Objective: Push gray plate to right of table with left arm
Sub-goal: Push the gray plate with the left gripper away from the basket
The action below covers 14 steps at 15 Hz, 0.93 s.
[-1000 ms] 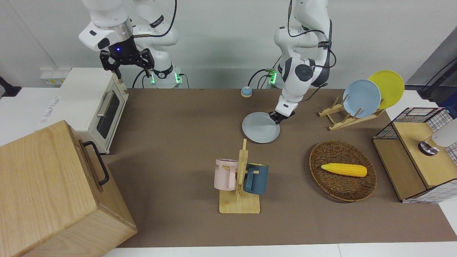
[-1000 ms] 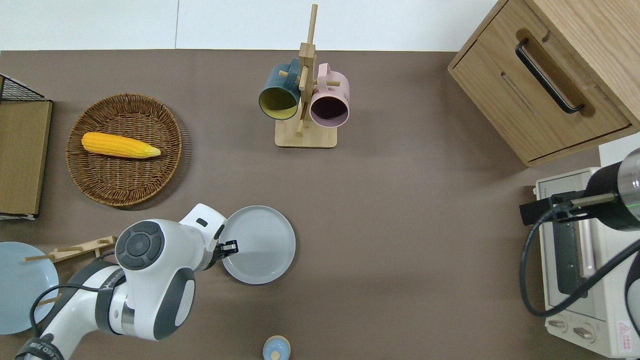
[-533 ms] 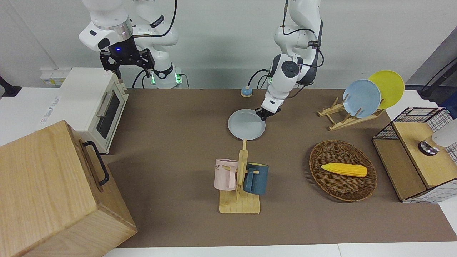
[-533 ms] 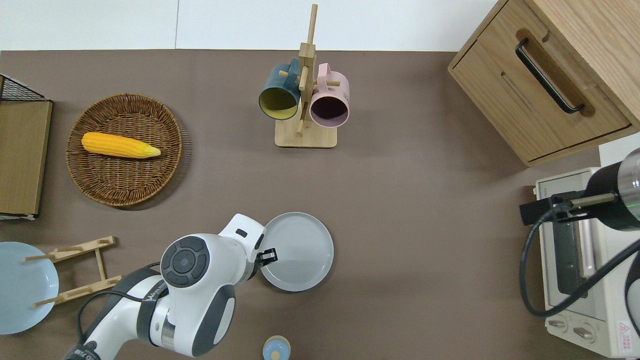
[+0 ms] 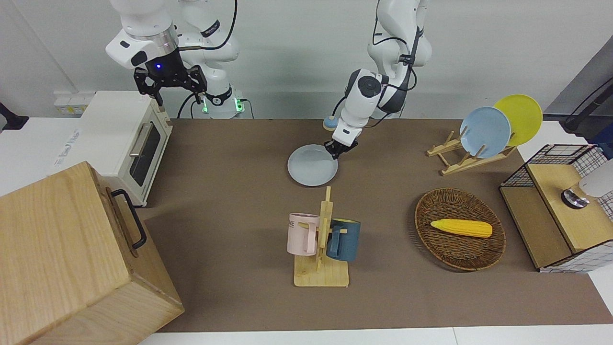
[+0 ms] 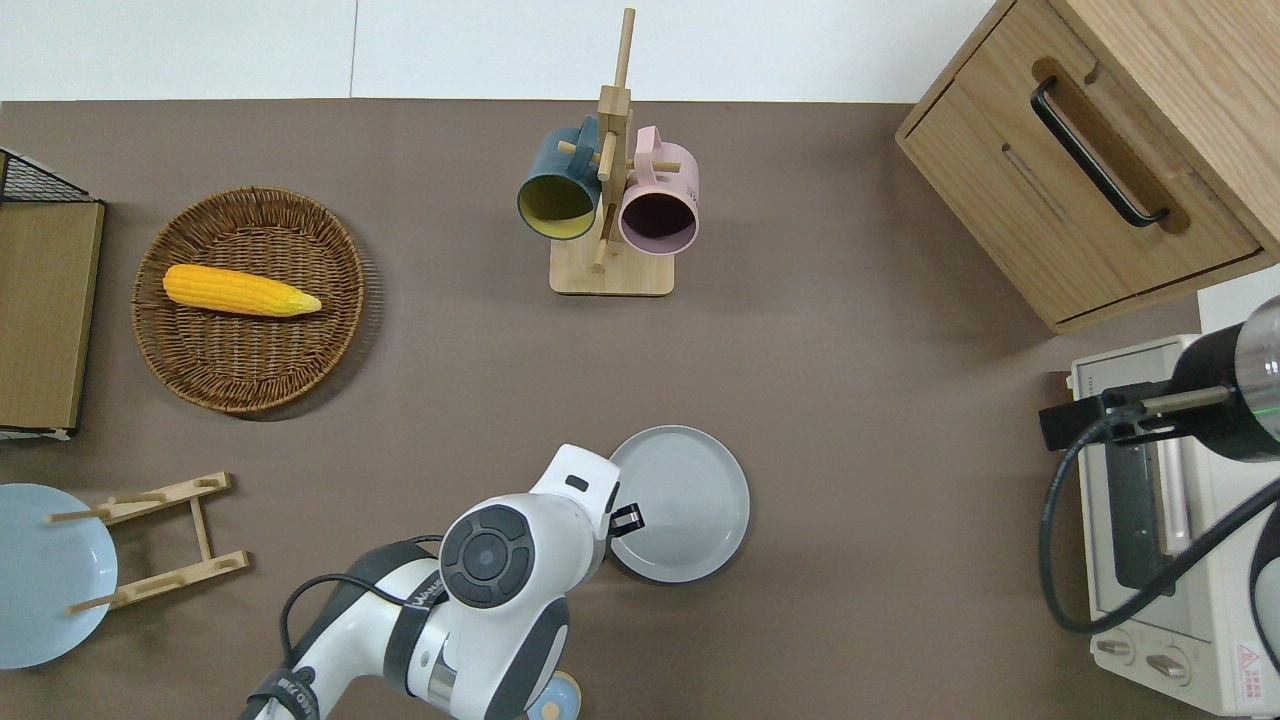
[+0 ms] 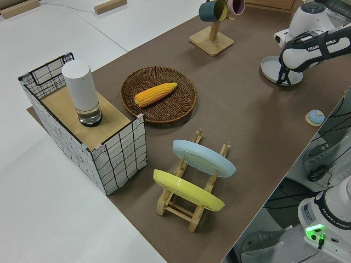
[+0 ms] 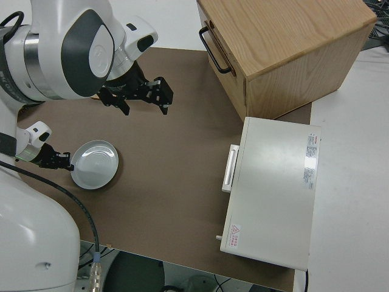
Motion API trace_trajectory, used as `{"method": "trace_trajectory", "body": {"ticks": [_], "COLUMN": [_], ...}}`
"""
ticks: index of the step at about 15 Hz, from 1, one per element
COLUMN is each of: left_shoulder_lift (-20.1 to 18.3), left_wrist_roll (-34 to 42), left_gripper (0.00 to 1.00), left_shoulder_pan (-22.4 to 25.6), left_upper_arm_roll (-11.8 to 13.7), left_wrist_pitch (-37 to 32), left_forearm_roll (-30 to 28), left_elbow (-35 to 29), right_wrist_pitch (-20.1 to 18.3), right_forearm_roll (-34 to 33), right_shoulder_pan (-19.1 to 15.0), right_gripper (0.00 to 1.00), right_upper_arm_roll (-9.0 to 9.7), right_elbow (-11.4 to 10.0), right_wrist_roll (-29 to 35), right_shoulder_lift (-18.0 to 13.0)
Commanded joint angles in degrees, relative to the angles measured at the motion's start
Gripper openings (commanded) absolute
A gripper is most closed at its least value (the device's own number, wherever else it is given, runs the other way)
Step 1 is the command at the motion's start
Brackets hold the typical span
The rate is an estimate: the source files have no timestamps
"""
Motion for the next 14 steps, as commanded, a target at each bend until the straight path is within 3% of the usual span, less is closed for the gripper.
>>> {"method": "trace_trajectory", "body": {"ticks": [1,11,12,13,14], "left_shoulder_lift": [3.32,6.22,6.22,6.22,6.22], "left_wrist_roll": [-4.31,-8.89,-8.89,-8.89,-8.89], "left_gripper": [0.0,0.0,0.09,0.28,0.53], "left_shoulder_pan": [-0.62,-4.83,-4.83,-4.83,-4.92], "left_upper_arm_roll": [-2.68,-3.3,-3.3,-3.3,-3.21], "left_wrist_pitch": [1.86,5.55,5.55,5.55,5.55], "left_forearm_roll": [-0.49,-0.4,-0.4,-0.31,-0.14], "left_elbow": [3.47,6.29,6.29,6.29,6.29], "right_wrist_pitch": [-0.81,-0.81,-0.81,-0.81,-0.81], "right_forearm_roll": [-0.57,-0.57,-0.48,-0.48,-0.57], "right_shoulder_pan": [-1.35,-1.35,-1.35,-1.35,-1.35], "right_gripper": [0.996,0.996,0.996,0.996,0.996], "right_upper_arm_roll": [1.09,1.09,1.09,1.09,1.09], "right_elbow": [0.02,0.02,0.02,0.02,0.02], "right_wrist_roll": [-0.46,-0.46,-0.46,-0.46,-0.46], "right_shoulder_lift": [-0.53,-0.53,-0.53,-0.53,-0.53]}}
